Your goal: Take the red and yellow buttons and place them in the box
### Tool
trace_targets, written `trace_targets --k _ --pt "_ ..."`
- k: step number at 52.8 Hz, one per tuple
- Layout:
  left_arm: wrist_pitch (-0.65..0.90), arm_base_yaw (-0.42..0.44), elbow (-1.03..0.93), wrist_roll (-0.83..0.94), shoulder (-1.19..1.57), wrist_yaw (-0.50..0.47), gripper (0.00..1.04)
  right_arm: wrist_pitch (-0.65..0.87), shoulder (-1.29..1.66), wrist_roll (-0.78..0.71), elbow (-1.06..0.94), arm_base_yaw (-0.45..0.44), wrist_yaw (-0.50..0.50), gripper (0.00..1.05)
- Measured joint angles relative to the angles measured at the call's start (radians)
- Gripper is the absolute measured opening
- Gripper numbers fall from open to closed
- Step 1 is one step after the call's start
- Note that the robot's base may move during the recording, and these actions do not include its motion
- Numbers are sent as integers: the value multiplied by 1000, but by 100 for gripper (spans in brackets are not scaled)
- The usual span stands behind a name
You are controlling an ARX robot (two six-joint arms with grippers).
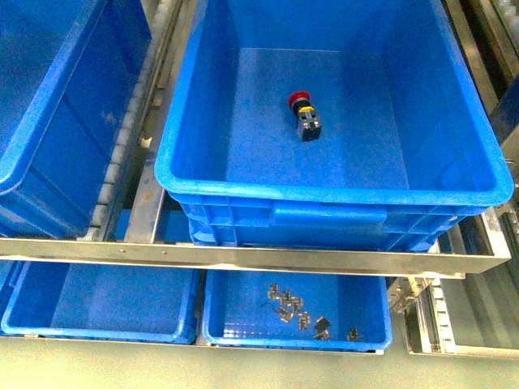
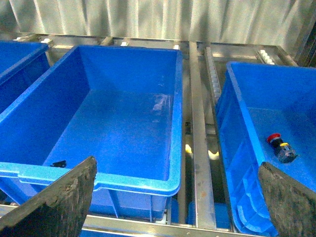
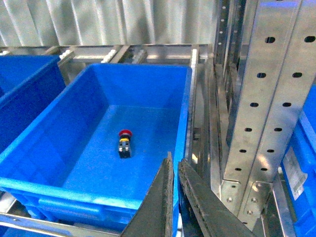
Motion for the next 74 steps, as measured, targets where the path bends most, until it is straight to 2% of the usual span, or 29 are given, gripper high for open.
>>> trace_targets --k 1,4,11,17,20,23,74 --pt "0 0 0 0 0 0 97 0 -1 0 0 0 0 6" --pt "0 0 0 0 0 0 97 0 -1 0 0 0 0 21" --pt "0 0 0 0 0 0 97 0 -1 0 0 0 0 46" --pt "0 0 0 0 0 0 97 0 -1 -1 0 0 0 76" --pt "0 0 0 0 0 0 97 0 -1 -1 0 0 0 84" --pt "0 1 0 0 0 2 97 0 -1 0 0 0 2 99" --pt "0 0 0 2 0 1 97 -2 -1 0 0 0 0 98"
